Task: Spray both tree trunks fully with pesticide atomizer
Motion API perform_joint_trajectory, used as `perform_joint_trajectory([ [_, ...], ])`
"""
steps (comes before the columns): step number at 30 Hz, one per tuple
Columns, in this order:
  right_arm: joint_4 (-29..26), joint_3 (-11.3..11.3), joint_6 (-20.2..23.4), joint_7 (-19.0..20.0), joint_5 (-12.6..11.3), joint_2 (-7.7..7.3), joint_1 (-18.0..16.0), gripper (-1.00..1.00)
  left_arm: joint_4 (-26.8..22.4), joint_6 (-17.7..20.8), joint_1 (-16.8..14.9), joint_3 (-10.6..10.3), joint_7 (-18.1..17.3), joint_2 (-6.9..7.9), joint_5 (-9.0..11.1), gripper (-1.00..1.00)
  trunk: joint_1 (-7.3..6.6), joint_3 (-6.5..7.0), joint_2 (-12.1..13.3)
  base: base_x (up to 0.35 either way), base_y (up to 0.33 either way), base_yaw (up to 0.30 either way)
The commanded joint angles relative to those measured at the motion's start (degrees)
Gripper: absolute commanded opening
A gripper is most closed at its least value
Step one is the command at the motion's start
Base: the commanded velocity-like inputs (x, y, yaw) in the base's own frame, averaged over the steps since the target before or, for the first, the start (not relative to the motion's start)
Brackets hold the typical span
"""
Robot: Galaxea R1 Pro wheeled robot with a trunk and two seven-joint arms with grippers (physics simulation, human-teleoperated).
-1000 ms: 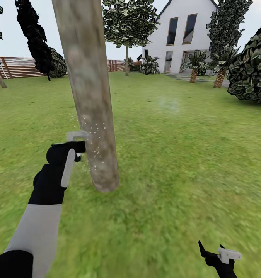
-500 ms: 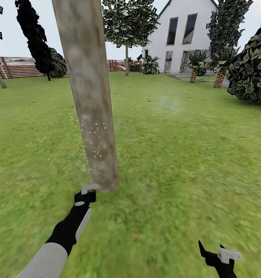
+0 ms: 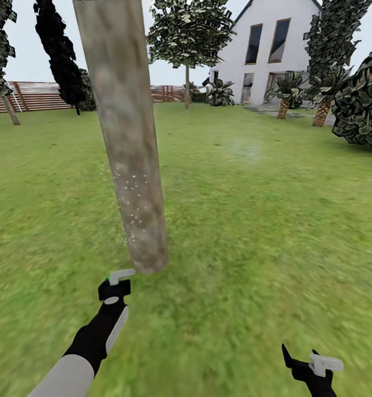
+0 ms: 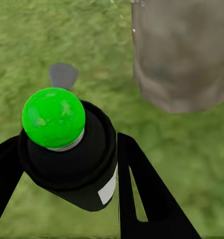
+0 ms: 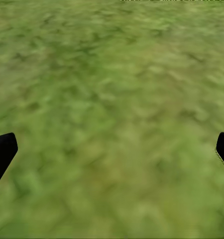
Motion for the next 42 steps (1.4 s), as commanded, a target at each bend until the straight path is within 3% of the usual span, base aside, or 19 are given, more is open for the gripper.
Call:
perform_joint_trajectory([
  [1,0.0,0.0,0.0,0.0,0.0,0.00,0.0,1.00,0.1,0.1,0.0,-0.1,-0.1,-0.02,0.0,-1.00,0.00,0.00,0.0,0.000,-0.272,0.053],
  [10,0.0,0.0,-0.1,0.0,0.0,0.00,0.0,1.00,0.1,0.7,0.0,0.1,-1.4,0.17,0.2,-1.00,0.00,0.00,0.0,0.002,-0.272,0.103],
  [15,-0.1,0.0,-0.1,-0.1,0.0,0.00,0.0,1.00,0.4,0.8,0.0,0.2,-3.9,0.19,0.2,-1.00,0.00,0.00,0.0,0.117,-0.272,0.248],
  [28,-0.1,-0.1,-0.1,-0.1,0.0,0.00,0.0,1.00,0.4,0.8,0.0,0.1,-4.0,0.17,0.2,-1.00,0.00,0.00,0.0,0.195,-0.231,0.011],
  [42,-0.1,-0.1,-0.1,-0.1,0.0,-0.01,0.0,1.00,1.7,0.9,0.0,0.3,-3.7,-0.20,0.2,-1.00,0.00,0.00,0.0,0.177,-0.212,0.159],
])
